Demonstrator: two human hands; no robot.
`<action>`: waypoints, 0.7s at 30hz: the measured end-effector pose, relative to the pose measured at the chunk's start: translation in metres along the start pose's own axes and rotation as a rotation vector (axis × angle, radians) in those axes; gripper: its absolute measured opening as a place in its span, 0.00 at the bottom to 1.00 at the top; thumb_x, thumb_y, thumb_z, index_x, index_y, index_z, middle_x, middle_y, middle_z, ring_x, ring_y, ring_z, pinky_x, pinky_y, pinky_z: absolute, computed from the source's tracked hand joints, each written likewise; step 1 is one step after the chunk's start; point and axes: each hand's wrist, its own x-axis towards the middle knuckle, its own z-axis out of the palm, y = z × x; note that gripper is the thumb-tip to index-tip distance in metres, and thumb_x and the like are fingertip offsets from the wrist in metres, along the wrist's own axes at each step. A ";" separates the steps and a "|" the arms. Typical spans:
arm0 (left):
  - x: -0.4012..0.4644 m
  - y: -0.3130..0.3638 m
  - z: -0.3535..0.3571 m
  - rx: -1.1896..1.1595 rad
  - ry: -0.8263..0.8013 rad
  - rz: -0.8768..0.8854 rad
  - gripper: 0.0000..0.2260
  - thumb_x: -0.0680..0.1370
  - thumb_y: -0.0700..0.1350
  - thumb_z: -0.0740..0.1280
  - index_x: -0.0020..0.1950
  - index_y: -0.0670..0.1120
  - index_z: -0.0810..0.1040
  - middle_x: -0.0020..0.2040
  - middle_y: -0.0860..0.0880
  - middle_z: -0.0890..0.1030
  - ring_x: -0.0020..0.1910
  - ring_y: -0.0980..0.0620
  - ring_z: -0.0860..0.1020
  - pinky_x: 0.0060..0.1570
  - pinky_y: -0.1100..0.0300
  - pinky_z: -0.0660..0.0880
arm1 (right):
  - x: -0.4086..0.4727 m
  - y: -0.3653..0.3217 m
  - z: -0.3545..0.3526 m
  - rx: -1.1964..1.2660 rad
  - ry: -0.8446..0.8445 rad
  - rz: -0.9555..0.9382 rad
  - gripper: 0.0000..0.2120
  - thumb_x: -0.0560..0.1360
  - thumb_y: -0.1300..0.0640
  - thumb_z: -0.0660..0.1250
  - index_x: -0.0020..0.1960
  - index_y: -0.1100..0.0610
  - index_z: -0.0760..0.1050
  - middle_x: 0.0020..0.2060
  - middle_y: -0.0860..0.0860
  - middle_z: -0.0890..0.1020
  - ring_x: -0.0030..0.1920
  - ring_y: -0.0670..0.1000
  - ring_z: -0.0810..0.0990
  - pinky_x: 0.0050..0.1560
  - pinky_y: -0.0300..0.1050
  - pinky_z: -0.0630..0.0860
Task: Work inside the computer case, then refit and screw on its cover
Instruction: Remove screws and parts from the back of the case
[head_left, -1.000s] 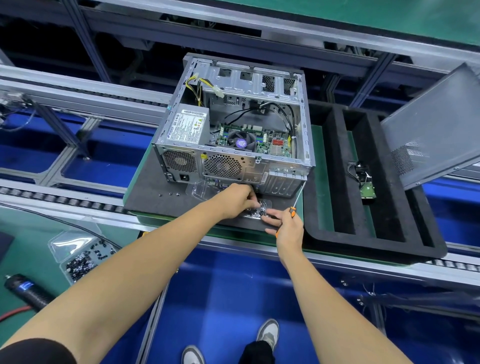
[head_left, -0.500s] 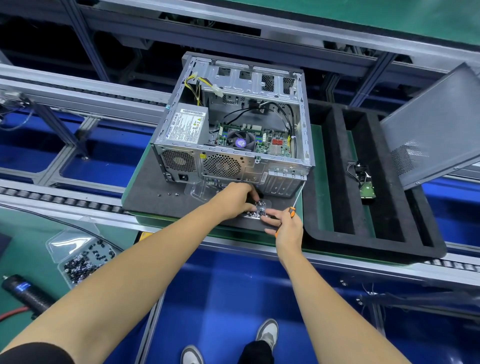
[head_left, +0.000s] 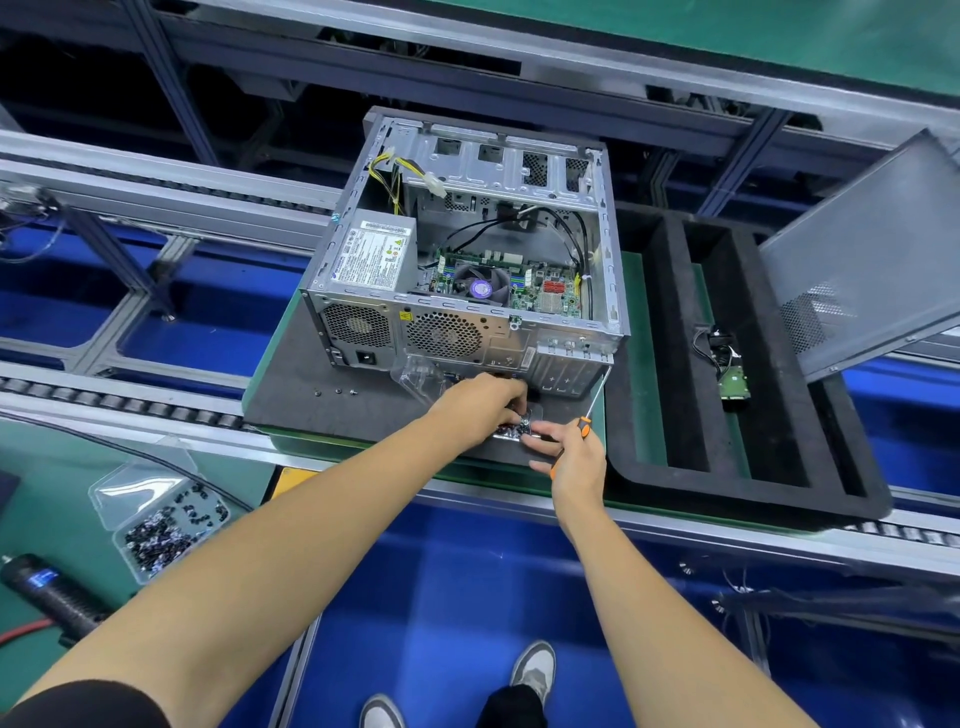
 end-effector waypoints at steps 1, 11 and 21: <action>0.001 0.001 -0.001 0.023 -0.006 0.007 0.06 0.80 0.47 0.69 0.56 0.48 0.78 0.53 0.45 0.83 0.52 0.43 0.80 0.51 0.48 0.78 | 0.000 0.000 0.000 0.004 0.001 0.003 0.18 0.82 0.55 0.53 0.48 0.57 0.82 0.45 0.47 0.88 0.46 0.51 0.88 0.37 0.47 0.81; -0.008 -0.012 -0.009 -0.111 0.040 0.137 0.08 0.83 0.49 0.66 0.57 0.45 0.77 0.51 0.47 0.84 0.48 0.48 0.80 0.49 0.53 0.76 | -0.003 -0.004 0.000 0.015 0.000 0.005 0.17 0.83 0.56 0.53 0.48 0.56 0.81 0.46 0.49 0.88 0.46 0.51 0.88 0.38 0.47 0.81; -0.047 -0.018 -0.050 0.198 0.045 0.291 0.07 0.84 0.52 0.60 0.60 0.51 0.73 0.53 0.52 0.81 0.48 0.51 0.79 0.46 0.52 0.76 | -0.009 -0.010 0.002 -0.002 0.000 -0.004 0.20 0.86 0.54 0.50 0.52 0.58 0.80 0.48 0.49 0.88 0.46 0.53 0.88 0.43 0.50 0.81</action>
